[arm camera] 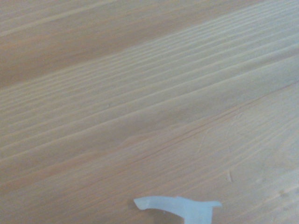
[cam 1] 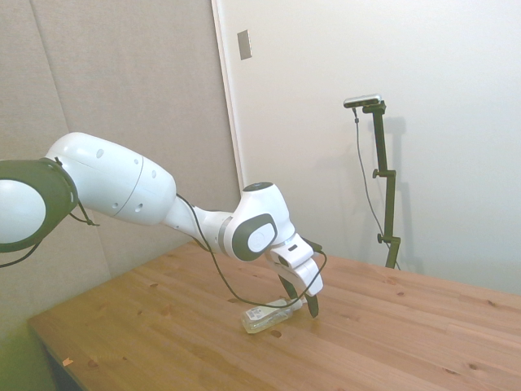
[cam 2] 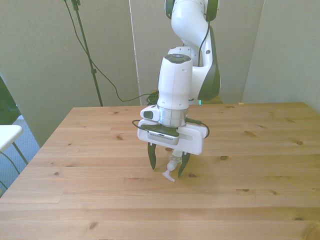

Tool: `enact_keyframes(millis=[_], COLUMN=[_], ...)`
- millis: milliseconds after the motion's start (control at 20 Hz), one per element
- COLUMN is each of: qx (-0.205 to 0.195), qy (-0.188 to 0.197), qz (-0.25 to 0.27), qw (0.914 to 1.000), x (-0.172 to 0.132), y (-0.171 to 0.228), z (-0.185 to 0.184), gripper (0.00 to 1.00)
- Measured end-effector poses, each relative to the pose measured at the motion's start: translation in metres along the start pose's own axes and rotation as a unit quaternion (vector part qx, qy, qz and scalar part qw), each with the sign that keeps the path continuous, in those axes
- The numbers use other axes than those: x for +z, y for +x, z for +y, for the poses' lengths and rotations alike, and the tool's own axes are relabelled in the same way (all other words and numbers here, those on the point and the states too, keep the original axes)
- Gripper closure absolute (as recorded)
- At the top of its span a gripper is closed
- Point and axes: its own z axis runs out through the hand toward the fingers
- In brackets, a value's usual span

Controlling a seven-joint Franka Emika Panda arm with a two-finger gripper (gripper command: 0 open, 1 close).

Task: Stand the sanitizer

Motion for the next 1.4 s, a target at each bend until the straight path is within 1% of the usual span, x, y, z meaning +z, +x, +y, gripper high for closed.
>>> enact_keyframes(millis=[500, 1200, 1300, 1400], qx=[0.009, 0.017, 0.018, 0.023], qy=[0.003, -0.019, -0.014, 0.010], qz=[-0.010, -0.031, -0.029, -0.013], qw=[0.9999, 0.9992, 0.9993, 0.9996], x=[0.001, -0.001, -0.003, -0.018], y=[0.001, 0.004, 0.006, 0.014], z=[0.001, -0.006, -0.007, -0.012], gripper=[1.00, 1.00, 1.00, 1.00])
